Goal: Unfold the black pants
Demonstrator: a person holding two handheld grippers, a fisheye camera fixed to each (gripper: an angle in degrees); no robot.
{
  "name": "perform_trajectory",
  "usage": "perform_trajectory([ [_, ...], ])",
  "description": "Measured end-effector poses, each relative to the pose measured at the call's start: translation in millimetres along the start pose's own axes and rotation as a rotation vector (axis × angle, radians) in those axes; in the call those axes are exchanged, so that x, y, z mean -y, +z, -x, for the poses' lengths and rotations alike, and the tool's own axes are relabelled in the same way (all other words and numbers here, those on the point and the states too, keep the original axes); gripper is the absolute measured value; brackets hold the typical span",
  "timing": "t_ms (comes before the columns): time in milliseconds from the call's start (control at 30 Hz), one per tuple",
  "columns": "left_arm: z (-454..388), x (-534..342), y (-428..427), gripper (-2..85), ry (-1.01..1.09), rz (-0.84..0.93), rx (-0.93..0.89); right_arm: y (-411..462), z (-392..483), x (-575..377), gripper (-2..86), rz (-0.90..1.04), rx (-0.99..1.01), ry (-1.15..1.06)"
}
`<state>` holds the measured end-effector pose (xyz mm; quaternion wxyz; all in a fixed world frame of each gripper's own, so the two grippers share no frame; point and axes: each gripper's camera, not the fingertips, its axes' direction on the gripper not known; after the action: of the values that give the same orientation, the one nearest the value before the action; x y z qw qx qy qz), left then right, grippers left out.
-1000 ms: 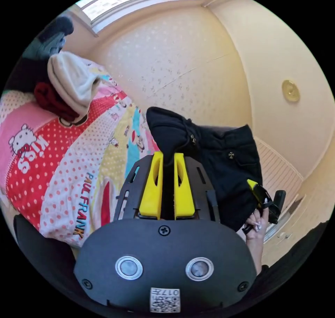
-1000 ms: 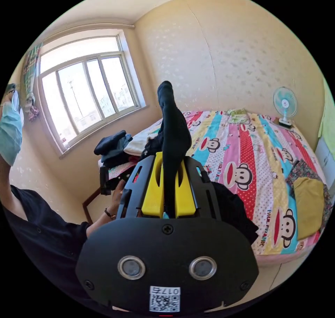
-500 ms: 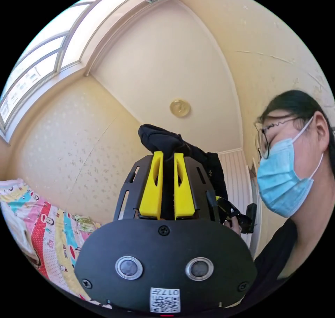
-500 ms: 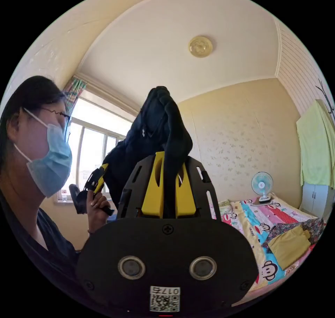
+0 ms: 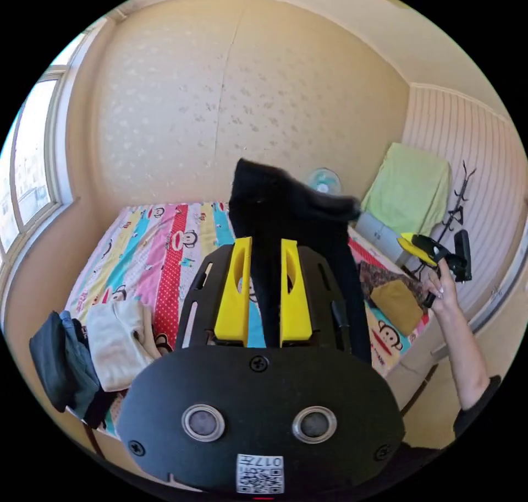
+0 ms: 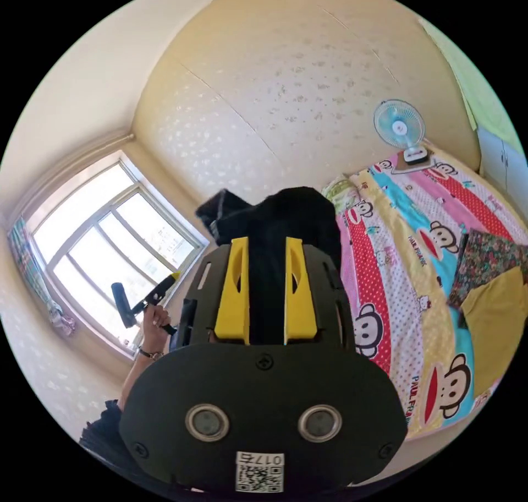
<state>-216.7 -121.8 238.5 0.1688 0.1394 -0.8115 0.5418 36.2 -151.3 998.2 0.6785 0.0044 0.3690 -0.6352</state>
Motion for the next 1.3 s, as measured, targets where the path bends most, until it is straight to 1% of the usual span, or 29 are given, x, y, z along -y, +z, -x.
perform_trajectory([
  [33,5,-58,43,8.8,0.015,0.096,-0.019,9,-12,-16,9.2,0.034,-0.003,-0.005],
  [67,8,-88,64,9.2,0.011,0.153,-0.031,27,-38,-50,9.3,0.111,-0.020,0.007],
  [133,15,-201,134,10.7,-0.029,0.351,-0.123,50,-77,-108,10.7,0.203,-0.037,0.071],
  [167,16,-228,146,11.1,-0.045,0.385,-0.147,60,-98,-146,11.2,0.248,-0.028,0.114],
  [200,18,-276,164,11.7,-0.086,0.439,-0.183,65,-115,-183,11.5,0.288,-0.017,0.151],
  [233,21,-317,172,12.5,-0.141,0.459,-0.209,66,-121,-200,11.7,0.303,-0.017,0.168],
  [267,23,-334,174,13.0,-0.172,0.461,-0.225,61,-131,-233,12.0,0.311,-0.026,0.203],
  [333,33,-386,172,14.2,-0.315,0.421,-0.337,41,-136,-274,12.5,0.260,-0.028,0.247],
  [367,35,-395,171,14.5,-0.353,0.411,-0.372,23,-136,-296,13.1,0.219,-0.022,0.294],
  [433,43,-427,170,15.3,-0.519,0.382,-0.490,-5,-130,-325,14.7,0.153,-0.003,0.360],
  [500,46,-446,173,14.6,-0.605,0.358,-0.546,-32,-113,-347,16.9,0.078,0.031,0.388],
  [533,47,-455,180,14.0,-0.632,0.367,-0.536,-34,-108,-347,17.7,0.080,0.042,0.382],
  [600,52,-464,193,13.4,-0.651,0.408,-0.494,-30,-93,-330,21.6,0.135,0.069,0.339],
  [667,60,-467,197,12.1,-0.663,0.411,-0.466,-24,-85,-309,22.0,0.208,0.040,0.305],
  [733,64,-460,197,7.1,-0.629,0.432,-0.477,-16,-82,-291,19.0,0.324,-0.067,0.297],
  [767,65,-457,196,5.5,-0.618,0.450,-0.493,-17,-83,-280,15.4,0.404,-0.154,0.302],
  [800,68,-450,190,4.7,-0.598,0.478,-0.495,-30,-84,-270,11.8,0.430,-0.154,0.284],
  [833,75,-440,176,4.1,-0.578,0.457,-0.517,-41,-86,-266,10.0,0.424,-0.134,0.287],
  [867,80,-435,167,4.0,-0.577,0.436,-0.529,-71,-90,-257,6.9,0.383,-0.050,0.297],
  [900,91,-425,148,3.7,-0.582,0.398,-0.552,-104,-97,-248,4.5,0.323,0.087,0.289],
  [933,103,-415,130,3.5,-0.589,0.364,-0.577,-121,-100,-242,3.8,0.295,0.165,0.276],
  [967,110,-410,120,3.5,-0.593,0.348,-0.590,-154,-110,-231,2.6,0.228,0.351,0.262],
  [1000,124,-400,102,3.3,-0.599,0.322,-0.609,-188,-121,-220,1.9,0.178,0.423,0.262],
  [1033,137,-393,84,3.5,-0.588,0.290,-0.619,-205,-126,-215,1.6,0.147,0.436,0.263],
  [1067,144,-390,76,3.6,-0.577,0.271,-0.619,-240,-135,-207,1.4,0.094,0.378,0.274],
  [1167,182,-403,53,4.7,-0.552,0.259,-0.496,-307,-156,-203,1.4,0.045,-0.044,0.392],
  [1200,193,-418,53,6.4,-0.538,0.280,-0.434,-325,-157,-204,1.7,0.039,-0.093,0.388],
  [1233,200,-435,55,9.1,-0.511,0.313,-0.407,-332,-155,-205,2.1,0.031,-0.088,0.371],
  [1300,205,-464,65,11.3,-0.471,0.375,-0.394,-338,-144,-205,4.6,0.026,-0.055,0.309],
])
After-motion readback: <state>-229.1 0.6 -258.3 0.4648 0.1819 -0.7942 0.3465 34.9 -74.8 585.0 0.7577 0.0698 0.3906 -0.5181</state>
